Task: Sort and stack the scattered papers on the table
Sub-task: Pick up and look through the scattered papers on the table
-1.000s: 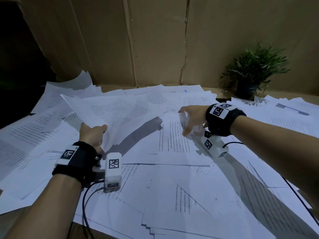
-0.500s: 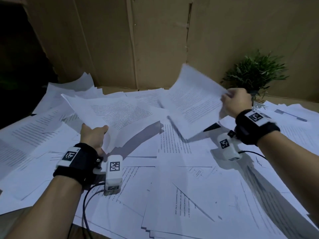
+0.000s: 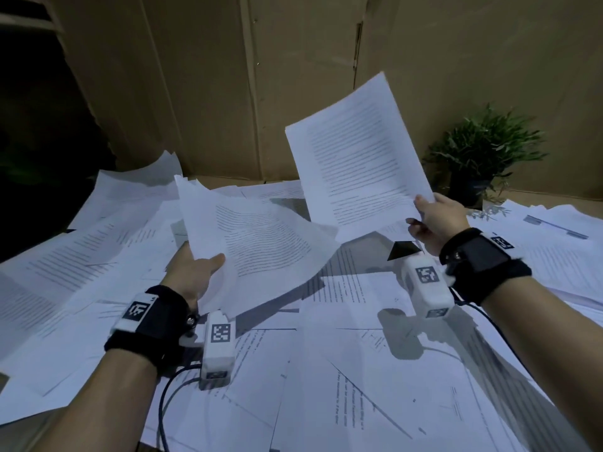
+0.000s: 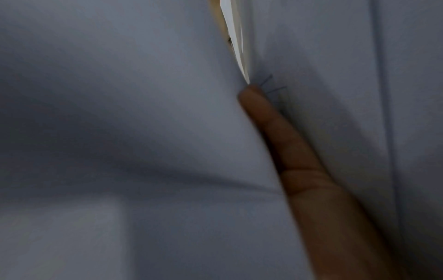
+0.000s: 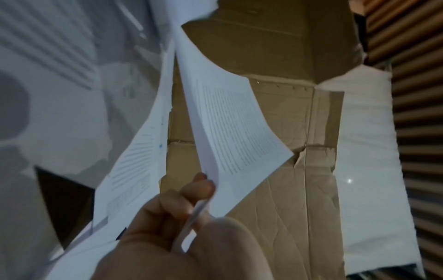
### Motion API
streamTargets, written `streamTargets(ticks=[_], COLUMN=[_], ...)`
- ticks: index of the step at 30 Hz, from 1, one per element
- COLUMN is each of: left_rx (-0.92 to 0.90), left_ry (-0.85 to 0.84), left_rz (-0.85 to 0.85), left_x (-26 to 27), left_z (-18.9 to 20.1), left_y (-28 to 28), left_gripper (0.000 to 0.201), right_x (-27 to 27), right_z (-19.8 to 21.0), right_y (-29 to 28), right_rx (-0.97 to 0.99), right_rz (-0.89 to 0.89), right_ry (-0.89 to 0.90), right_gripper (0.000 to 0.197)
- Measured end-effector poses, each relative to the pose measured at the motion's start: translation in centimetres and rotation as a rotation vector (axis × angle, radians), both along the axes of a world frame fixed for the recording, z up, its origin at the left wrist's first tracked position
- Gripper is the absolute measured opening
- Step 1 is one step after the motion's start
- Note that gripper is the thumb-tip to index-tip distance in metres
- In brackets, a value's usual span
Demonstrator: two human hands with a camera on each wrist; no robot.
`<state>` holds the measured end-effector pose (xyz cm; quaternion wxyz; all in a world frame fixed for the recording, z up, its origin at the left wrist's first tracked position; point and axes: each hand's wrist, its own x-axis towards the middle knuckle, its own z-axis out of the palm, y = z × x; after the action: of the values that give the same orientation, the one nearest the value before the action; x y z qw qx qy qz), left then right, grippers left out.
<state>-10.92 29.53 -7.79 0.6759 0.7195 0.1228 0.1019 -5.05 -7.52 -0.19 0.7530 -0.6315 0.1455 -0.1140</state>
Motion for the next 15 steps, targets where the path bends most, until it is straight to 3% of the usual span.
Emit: streamTargets(ticks=[2,5,10,13,15], left_rx=[-0.011,-0.026,-0.036,-0.012,-0.011], left_ry=[0.017,0.024,0.040,0.043,0.045], left_rz=[-0.001,-0.004,-0.004,0.002,-0.012], left_x=[0.1,0.1,-0.2,-0.3,-0.6], left_z=[-0.1,-0.2,0.3,0.4,0.7], left_y=[0.1,0.3,0.0,0.0,-0.2], left_gripper=[0.035,0.036,0.031,0.028,0.026], right_x=[0.2,0.1,-1.6,-2.7,-2.6], right_z=[0.7,1.1,0.5,-0.5,-0.5], right_y=[0.0,0.4,3.5,5.9,6.7], right_rx=[0.075,0.040,-0.170,-0.319,-0.270], right_rz=[-0.051,-0.043,0.138,0.282,0.266], right_ry=[-0.012,-0.012,0.042,0.068,0.061], right_gripper=[0.011,0.014,0.005,0.019,0.014])
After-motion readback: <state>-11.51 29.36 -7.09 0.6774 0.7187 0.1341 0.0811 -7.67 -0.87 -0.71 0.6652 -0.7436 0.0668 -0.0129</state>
